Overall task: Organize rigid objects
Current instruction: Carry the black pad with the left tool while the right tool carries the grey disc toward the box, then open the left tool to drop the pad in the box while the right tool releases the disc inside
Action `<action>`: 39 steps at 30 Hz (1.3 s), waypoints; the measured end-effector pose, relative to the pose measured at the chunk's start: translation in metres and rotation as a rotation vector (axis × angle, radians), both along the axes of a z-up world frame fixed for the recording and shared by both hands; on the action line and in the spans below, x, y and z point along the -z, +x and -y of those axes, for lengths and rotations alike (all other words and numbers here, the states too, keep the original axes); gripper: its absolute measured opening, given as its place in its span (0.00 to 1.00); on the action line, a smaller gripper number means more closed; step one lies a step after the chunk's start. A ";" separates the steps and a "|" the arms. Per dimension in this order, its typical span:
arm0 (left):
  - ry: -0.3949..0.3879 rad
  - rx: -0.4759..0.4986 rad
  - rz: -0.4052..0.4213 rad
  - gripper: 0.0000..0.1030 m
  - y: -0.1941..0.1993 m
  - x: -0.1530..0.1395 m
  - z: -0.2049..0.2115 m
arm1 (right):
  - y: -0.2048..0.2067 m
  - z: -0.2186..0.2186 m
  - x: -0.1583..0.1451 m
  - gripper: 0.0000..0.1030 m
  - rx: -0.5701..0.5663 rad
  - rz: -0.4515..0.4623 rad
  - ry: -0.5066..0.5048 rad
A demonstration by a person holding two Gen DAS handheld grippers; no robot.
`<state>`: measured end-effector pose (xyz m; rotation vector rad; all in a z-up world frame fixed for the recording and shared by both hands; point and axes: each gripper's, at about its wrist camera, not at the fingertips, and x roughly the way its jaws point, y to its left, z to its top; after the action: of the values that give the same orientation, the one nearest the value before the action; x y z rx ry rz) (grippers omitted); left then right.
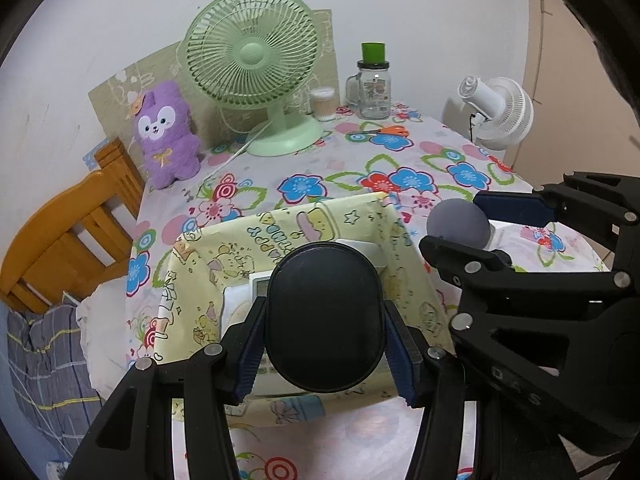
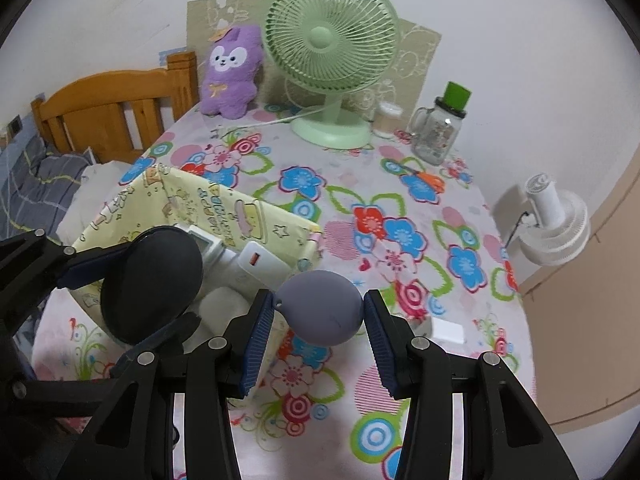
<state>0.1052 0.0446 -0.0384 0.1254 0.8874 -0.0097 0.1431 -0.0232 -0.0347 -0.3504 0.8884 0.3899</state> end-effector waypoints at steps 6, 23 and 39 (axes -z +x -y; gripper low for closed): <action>-0.013 -0.012 -0.013 0.54 0.010 0.006 -0.010 | 0.009 -0.010 0.004 0.48 -0.018 -0.016 -0.001; -0.029 -0.082 -0.079 0.55 0.034 0.037 -0.041 | 0.033 -0.042 0.025 0.48 -0.084 -0.099 0.044; -0.082 -0.103 -0.142 0.55 0.047 0.061 -0.054 | 0.042 -0.066 0.045 0.48 -0.126 -0.136 0.050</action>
<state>0.1524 0.0983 -0.0992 0.0023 1.0330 0.0410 0.1849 0.0430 -0.0801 -0.3380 0.9902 0.5568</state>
